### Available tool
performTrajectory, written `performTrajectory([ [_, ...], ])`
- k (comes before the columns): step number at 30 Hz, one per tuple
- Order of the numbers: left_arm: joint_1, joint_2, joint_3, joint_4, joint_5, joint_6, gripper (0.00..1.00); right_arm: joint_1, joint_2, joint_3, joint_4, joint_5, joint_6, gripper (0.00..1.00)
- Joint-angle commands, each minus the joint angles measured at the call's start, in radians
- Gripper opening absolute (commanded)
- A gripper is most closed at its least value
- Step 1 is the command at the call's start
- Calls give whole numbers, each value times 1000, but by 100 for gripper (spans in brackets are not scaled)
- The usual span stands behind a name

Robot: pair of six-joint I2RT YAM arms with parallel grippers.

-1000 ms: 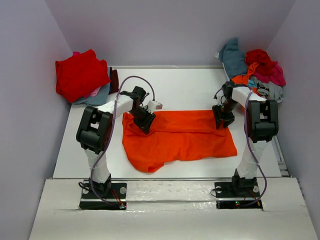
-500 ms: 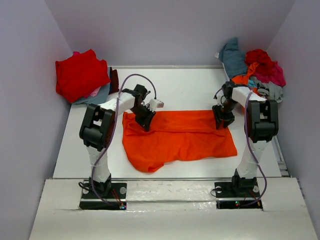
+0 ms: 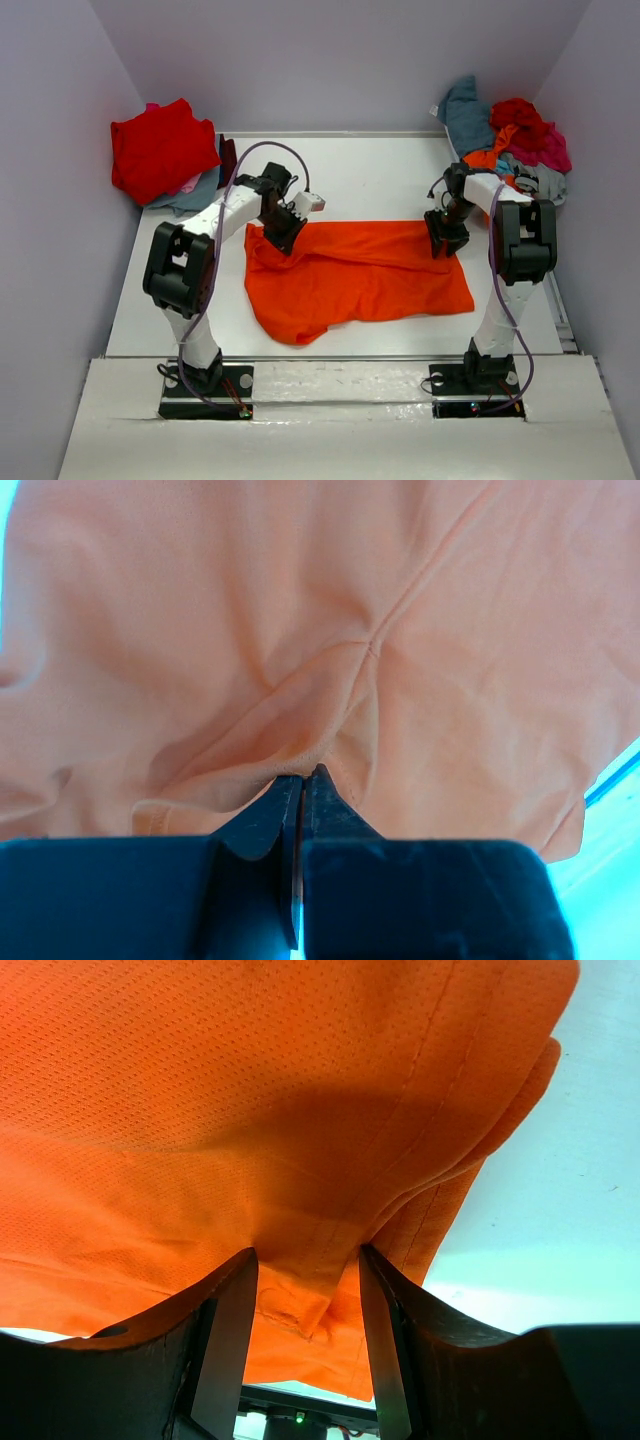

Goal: Fold and stack the t-shirts
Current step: Fold the tshirt

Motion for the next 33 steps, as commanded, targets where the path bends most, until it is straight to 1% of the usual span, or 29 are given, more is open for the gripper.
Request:
performTrajectory([
  [1,-14,-99,-11,-79,-55,30,6,1,14,-18,21,18,-23,51],
  [7,-47,-101,-14,-179,-67,79,6,1,14,-21,24,14,-24,51],
  [11,-98,-101,-29,-240,-96,130,6,1,8,-29,27,8,-24,51],
  [14,-122,-79,-24,-301,-98,158,8,1,2,-38,30,6,-26,51],
  [18,-162,-70,-14,-320,-122,175,11,1,-14,-41,30,6,-26,51],
  [26,-191,-21,32,-346,-134,184,12,1,-60,-38,-4,-6,-18,53],
  [28,-191,-13,38,-349,-131,187,14,1,-67,-35,-10,-6,-18,54],
  [31,-191,17,49,-344,-127,190,17,1,-86,-29,-25,-17,-15,55],
  [33,-191,28,55,-346,-118,190,18,1,-92,-18,-38,-29,-13,58],
])
